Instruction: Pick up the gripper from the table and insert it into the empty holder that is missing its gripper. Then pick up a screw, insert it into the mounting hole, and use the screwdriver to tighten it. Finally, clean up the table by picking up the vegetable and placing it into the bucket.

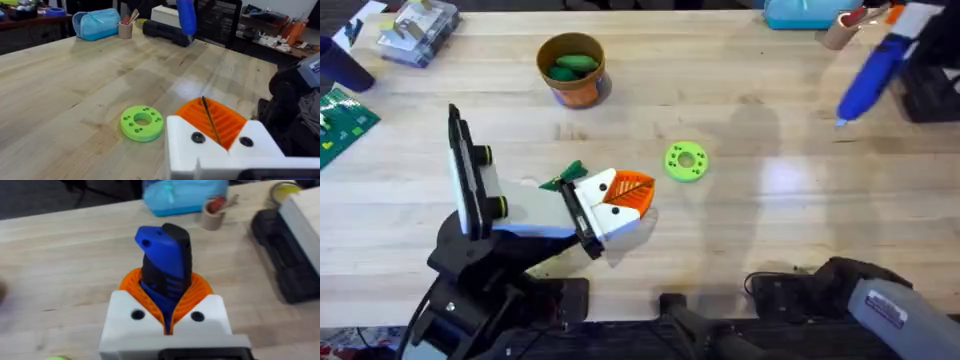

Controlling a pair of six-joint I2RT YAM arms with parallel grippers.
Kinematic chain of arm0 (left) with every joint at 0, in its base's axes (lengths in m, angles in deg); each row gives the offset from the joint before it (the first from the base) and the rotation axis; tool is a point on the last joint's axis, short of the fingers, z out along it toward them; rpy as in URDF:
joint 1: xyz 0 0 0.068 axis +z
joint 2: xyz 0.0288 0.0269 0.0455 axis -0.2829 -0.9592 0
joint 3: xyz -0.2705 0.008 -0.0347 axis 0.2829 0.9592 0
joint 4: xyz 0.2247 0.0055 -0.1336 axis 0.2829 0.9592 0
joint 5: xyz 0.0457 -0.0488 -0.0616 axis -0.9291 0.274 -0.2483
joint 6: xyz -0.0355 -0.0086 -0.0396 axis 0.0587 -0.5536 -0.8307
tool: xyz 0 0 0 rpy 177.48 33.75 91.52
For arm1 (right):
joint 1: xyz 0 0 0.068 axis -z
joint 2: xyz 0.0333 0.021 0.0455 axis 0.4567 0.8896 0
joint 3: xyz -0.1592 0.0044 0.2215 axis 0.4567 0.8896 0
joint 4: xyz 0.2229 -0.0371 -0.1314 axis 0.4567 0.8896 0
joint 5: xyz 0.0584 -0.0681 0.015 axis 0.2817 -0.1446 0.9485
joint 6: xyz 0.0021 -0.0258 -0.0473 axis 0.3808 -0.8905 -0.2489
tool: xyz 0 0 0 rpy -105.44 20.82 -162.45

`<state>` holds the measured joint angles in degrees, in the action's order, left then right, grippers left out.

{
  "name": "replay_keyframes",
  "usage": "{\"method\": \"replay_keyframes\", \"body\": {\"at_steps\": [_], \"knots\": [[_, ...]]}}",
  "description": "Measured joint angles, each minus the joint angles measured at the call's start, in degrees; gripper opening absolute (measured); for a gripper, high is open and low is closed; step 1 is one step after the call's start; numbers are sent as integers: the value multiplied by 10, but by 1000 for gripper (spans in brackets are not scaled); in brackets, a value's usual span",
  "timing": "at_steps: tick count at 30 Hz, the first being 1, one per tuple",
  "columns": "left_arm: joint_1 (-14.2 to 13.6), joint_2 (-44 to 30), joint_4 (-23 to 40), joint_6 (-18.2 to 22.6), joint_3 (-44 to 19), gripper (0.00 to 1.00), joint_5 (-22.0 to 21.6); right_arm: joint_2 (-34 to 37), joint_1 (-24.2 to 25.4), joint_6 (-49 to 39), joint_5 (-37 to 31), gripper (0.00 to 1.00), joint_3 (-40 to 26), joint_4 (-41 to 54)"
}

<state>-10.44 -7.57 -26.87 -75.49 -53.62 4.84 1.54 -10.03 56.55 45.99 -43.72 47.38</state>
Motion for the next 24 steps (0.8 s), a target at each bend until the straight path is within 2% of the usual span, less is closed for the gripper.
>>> {"method": "replay_keyframes", "body": {"at_steps": [4, 9, 19, 24], "knots": [[0, 0, 0, 0, 0, 18, 0, -66, -71, 42, 0, 26, 67, -75], [0, 0, 0, 0, 0, 18, 0, -115, -187, 68, 0, 26, 96, -118], [0, 0, 0, 0, 0, 18, 0, -105, -474, 84, 2, 26, 98, -269], [0, 0, 0, 0, 0, 18, 0, -80, -575, 88, 6, 26, 99, -341]]}}
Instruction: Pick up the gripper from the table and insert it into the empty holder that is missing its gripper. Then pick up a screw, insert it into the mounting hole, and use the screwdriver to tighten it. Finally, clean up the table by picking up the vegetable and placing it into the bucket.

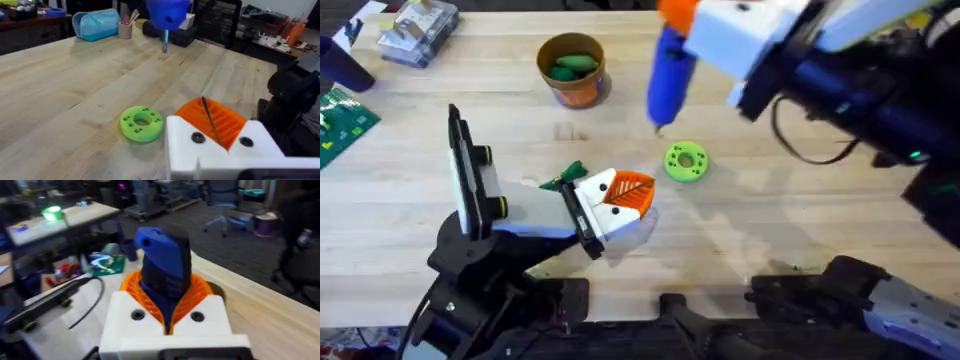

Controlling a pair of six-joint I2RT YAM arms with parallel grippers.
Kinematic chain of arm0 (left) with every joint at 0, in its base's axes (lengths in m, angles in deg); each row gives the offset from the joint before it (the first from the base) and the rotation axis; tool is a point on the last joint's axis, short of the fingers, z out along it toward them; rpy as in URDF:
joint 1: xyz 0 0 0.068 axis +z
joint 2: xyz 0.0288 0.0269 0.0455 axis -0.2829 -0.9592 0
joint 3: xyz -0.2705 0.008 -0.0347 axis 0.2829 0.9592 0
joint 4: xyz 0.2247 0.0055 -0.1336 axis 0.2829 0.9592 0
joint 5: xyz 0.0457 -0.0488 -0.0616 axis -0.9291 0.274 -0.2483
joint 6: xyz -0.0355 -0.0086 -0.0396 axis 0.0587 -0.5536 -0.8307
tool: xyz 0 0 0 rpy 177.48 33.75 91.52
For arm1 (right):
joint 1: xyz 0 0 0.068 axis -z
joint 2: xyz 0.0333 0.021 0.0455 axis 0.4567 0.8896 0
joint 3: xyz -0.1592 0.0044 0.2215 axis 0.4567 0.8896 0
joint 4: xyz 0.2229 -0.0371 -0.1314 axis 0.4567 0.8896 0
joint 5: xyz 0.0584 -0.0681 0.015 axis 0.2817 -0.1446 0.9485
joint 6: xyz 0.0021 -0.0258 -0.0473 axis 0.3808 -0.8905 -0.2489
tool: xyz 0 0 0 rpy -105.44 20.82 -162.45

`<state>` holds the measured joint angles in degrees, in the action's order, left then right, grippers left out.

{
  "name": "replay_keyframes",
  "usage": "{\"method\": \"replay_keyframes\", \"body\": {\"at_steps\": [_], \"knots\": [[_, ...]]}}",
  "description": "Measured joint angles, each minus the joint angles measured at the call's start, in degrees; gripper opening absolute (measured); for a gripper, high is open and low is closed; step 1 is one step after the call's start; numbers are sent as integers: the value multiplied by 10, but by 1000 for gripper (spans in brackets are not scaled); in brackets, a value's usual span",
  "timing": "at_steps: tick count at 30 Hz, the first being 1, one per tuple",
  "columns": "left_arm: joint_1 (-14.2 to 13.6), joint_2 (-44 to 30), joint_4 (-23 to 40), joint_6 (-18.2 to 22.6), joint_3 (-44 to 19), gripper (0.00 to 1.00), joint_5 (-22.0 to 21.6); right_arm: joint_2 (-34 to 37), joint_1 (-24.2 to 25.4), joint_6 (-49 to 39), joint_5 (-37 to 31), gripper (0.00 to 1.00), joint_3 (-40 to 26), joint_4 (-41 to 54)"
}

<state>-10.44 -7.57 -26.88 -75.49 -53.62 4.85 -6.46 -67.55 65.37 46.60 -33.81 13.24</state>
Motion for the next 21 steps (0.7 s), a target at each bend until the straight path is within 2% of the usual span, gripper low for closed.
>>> {"method": "replay_keyframes", "body": {"at_steps": [4, 10, 21], "knots": [[0, 0, 0, 0, 0, 18, 0, 21, -55, 4, 0, 26, 1, -38], [0, 0, 0, 0, 0, 18, 0, 46, -109, 26, 0, 26, 1, -78], [0, 0, 0, 0, 0, 18, 0, 56, -144, 38, 0, 26, 1, -67]]}}
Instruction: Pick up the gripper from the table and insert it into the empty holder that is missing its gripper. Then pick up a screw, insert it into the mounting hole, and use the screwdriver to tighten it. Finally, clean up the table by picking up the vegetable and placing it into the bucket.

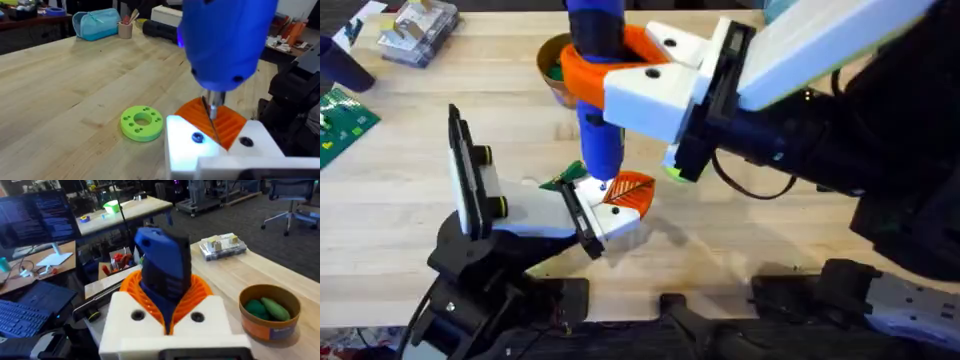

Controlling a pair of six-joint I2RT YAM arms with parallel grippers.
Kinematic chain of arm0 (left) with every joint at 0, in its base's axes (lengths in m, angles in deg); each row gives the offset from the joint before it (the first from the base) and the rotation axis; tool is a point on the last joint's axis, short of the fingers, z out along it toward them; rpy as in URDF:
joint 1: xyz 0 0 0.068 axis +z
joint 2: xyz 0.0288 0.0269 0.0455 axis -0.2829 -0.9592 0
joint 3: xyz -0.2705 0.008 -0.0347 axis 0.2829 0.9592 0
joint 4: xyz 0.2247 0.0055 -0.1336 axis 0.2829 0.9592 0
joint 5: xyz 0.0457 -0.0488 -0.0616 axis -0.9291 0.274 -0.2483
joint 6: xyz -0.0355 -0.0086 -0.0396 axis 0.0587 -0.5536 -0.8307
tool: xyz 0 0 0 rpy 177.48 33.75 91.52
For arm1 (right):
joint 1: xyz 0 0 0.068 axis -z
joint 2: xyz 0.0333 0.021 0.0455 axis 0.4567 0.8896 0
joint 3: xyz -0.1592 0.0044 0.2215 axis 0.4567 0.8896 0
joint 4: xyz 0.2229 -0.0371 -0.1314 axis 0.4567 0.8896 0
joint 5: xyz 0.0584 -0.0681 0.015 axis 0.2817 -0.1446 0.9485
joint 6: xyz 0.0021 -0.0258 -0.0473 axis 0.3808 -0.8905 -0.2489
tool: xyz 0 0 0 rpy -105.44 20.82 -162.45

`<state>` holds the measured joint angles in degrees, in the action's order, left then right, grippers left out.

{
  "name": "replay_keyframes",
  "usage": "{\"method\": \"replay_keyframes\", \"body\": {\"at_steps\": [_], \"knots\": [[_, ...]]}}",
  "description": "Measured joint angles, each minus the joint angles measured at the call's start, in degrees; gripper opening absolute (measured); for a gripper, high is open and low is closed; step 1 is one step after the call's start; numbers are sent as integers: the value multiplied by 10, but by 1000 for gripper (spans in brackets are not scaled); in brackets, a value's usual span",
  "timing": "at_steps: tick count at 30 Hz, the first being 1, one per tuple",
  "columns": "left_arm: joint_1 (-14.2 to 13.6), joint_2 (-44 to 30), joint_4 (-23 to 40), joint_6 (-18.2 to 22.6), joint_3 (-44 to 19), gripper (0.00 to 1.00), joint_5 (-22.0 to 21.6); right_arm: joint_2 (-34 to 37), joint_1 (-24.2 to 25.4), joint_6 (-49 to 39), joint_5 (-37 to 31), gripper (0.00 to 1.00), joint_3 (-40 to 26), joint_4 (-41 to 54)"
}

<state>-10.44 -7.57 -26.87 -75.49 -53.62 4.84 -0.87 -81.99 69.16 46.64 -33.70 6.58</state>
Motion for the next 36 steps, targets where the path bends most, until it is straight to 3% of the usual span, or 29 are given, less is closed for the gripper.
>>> {"method": "replay_keyframes", "body": {"at_steps": [36], "knots": [[0, 0, 0, 0, 0, 18, 0, 31, -1, 12, 0, 26, 0, -12]]}}
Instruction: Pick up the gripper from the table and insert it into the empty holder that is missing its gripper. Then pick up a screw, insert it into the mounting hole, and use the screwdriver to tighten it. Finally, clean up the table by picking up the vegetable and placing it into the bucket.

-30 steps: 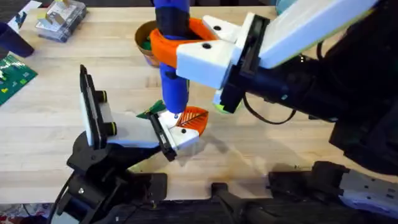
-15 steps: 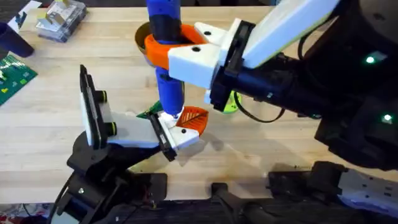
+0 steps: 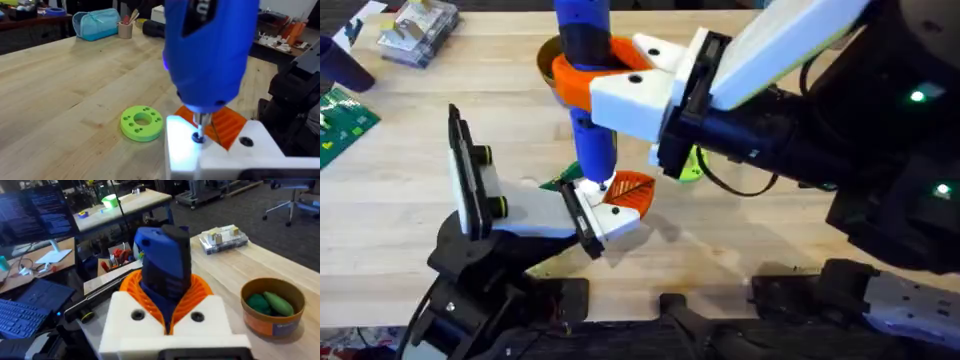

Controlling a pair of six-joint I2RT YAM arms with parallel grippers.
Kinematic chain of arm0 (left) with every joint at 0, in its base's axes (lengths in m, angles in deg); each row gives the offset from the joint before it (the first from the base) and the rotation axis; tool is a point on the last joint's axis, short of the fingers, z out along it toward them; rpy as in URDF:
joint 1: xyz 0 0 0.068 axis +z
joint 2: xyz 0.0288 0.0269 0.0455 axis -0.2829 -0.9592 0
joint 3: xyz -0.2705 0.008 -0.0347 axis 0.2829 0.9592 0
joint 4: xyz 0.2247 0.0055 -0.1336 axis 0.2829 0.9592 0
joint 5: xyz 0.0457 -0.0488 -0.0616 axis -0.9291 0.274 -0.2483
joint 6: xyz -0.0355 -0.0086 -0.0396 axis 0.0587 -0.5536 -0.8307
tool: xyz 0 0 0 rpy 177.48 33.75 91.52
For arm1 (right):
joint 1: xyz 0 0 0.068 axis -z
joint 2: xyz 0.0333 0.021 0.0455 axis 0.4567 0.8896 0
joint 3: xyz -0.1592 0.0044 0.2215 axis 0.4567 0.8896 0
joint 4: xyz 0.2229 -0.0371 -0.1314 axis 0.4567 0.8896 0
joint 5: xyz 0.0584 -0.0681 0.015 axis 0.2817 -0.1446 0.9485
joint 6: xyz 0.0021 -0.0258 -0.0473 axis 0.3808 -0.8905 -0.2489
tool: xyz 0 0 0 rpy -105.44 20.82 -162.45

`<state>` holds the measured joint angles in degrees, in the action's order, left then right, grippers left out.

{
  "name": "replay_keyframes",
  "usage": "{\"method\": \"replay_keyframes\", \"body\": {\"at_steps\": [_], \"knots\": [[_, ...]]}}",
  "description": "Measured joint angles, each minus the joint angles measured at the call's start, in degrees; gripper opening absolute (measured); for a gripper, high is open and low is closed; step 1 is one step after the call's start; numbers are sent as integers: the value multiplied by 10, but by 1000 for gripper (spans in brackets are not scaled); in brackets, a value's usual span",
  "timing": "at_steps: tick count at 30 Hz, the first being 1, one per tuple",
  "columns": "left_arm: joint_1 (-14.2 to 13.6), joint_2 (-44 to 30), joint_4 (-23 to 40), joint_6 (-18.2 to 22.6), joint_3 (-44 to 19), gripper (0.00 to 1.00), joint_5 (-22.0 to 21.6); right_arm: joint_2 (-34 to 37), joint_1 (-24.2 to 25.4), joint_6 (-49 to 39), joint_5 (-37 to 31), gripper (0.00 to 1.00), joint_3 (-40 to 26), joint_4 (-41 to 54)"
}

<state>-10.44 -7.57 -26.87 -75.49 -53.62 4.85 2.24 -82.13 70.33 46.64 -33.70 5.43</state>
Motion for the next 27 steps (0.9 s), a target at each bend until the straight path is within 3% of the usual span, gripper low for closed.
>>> {"method": "replay_keyframes", "body": {"at_steps": [27], "knots": [[0, 0, 0, -2, 0, 18, 0, 0, 0, -16, 1, 25, 0, 11]]}}
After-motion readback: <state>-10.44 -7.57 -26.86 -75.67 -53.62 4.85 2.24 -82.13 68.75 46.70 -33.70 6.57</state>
